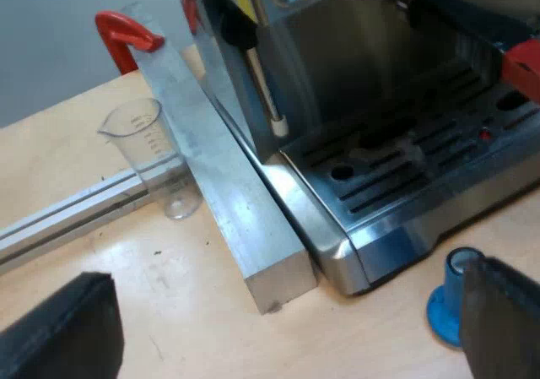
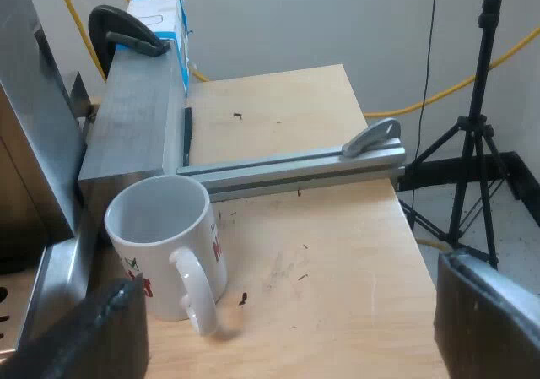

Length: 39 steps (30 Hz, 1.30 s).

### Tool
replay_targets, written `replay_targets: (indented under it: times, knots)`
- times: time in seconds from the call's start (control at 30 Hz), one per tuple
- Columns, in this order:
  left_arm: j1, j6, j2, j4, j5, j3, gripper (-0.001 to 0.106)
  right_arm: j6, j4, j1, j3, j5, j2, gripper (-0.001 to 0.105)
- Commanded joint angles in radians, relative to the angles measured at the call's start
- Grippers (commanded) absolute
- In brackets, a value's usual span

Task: Put the handle in the coffee machine

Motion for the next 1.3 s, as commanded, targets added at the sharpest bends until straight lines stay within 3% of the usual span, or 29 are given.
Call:
replay_targets:
  times: [0.03, 0.1, 0.37, 0.47, 0.6, 0.77, 1.3]
  knots:
    - [0.014, -0.078, -0.138, -0.045, -0.014, 0.010, 0.082, -0.009, -0.008, -0.002, -0.004, -0.013, -0.048, 0.071]
    - [0.020, -0.113, -0.138, -0.057, -0.017, 0.015, 0.082, -0.009, -0.008, -0.002, -0.004, -0.040, -0.048, 0.071]
    - [0.020, -0.119, -0.138, -0.067, -0.045, 0.022, 0.082, -0.011, -0.014, -0.002, 0.074, -0.087, -0.048, 0.071]
    - [0.020, -0.167, -0.137, -0.067, -0.078, 0.022, 0.082, -0.011, -0.014, -0.002, 0.117, -0.093, -0.048, 0.071]
    - [0.020, -0.222, -0.137, -0.067, -0.122, 0.030, 0.082, 0.037, -0.003, -0.002, 0.160, -0.093, -0.048, 0.071]
    - [0.020, -0.222, -0.137, -0.061, -0.169, 0.065, 0.082, 0.042, 0.026, -0.002, 0.200, -0.095, -0.048, 0.071]
    - [0.002, -0.222, -0.137, -0.069, -0.167, 0.084, 0.082, 0.055, 0.023, -0.002, 0.204, -0.101, -0.047, 0.071]
